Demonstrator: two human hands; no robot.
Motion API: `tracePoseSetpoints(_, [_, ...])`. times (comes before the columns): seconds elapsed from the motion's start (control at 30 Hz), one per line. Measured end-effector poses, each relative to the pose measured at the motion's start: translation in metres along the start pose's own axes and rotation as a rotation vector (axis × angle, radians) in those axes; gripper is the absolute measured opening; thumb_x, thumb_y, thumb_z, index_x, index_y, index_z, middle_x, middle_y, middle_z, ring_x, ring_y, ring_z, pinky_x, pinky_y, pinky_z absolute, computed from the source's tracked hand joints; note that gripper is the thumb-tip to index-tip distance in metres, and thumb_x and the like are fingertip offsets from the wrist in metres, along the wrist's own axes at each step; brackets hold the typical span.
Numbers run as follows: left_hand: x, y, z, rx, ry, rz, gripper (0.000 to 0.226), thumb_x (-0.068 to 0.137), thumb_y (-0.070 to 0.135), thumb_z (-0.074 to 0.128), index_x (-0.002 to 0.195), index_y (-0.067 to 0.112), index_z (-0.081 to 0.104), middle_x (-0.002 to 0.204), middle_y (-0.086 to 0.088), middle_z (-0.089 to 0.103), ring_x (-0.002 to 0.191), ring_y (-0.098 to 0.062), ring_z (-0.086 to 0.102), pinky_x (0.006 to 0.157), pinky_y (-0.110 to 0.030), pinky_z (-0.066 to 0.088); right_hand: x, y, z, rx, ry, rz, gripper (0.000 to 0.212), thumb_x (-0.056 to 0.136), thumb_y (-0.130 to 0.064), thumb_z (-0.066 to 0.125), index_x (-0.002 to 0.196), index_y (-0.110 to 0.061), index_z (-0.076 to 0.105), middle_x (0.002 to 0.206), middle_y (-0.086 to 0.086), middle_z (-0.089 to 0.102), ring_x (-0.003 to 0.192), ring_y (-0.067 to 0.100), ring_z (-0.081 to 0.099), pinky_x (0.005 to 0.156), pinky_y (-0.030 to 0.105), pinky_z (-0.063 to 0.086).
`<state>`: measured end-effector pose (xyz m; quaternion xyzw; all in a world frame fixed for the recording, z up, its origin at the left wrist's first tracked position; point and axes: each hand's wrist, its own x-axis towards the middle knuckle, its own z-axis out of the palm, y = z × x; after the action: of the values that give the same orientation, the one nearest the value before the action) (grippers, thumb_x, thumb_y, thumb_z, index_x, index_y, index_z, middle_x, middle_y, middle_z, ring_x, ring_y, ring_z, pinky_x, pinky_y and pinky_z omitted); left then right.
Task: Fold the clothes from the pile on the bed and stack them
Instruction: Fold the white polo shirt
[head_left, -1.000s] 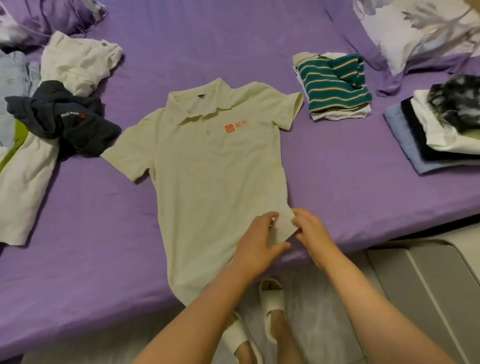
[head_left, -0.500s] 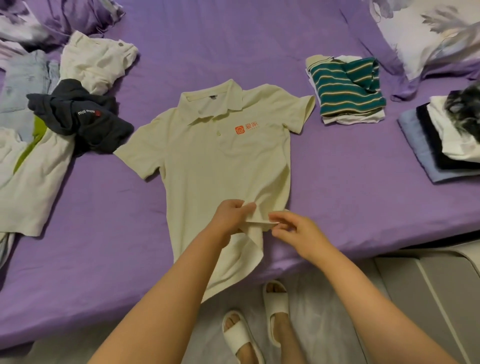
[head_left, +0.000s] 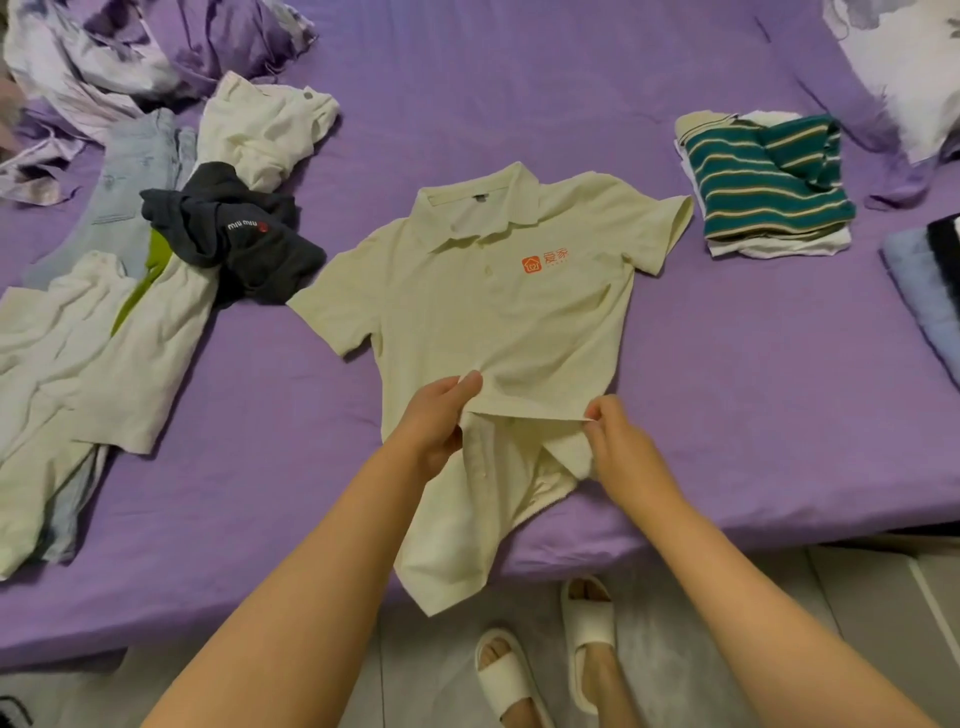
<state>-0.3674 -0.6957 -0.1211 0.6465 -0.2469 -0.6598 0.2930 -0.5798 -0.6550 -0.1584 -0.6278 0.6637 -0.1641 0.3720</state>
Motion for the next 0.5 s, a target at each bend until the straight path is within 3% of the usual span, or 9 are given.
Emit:
tracePoseSetpoints(0.17, [-0.003,0.007,0.005,0.171,-0.058,0.066,0.027,0.095,0.034,0.056,0.097,0.009,0.065,0.084,-0.006,0.057,0.078,-0.019,0.052,0.071,-0.028,0.045,-0.02,-0.013,-0.005,0.325,0.296,0.143,0.005,0.1,-0.023,0.042,0.096,-0.025,0.041,0.074,-0.006,0.052,0.065,0.01,0.049,0.053,0.019,0.038])
tracePoseSetpoints(0.27, [-0.009,0.002,0.025,0.225,-0.207,0.058,0.026,0.094,0.037,0.056,0.097,0.012,0.064,0.078,0.001,0.056,0.072,-0.012,0.052,0.066,-0.023,0.046,-0.041,-0.004,-0.017,0.532,0.368,0.311,0.01,0.097,-0.025,0.05,0.089,-0.031,0.048,0.083,-0.002,0.06,0.074,0.015,0.056,0.06,0.027,0.044])
tracePoseSetpoints(0.4, [-0.017,-0.027,0.065,0.329,-0.403,0.005,0.023,0.094,0.039,0.056,0.1,0.019,0.066,0.071,0.012,0.057,0.069,-0.006,0.054,0.065,-0.018,0.05,-0.085,0.041,-0.04,0.522,0.428,0.436,0.014,0.096,-0.018,0.052,0.089,-0.03,0.053,0.087,0.0,0.061,0.078,0.018,0.061,0.057,0.035,0.054])
tracePoseSetpoints(0.5, [-0.018,-0.061,0.088,0.429,-0.438,-0.028,0.025,0.095,0.036,0.056,0.109,0.018,0.065,0.079,0.004,0.06,0.07,-0.009,0.057,0.078,-0.028,0.053,-0.116,0.079,-0.045,0.515,0.461,0.568,0.012,0.097,-0.01,0.051,0.09,-0.019,0.053,0.089,0.01,0.06,0.081,0.022,0.067,0.052,0.025,0.057])
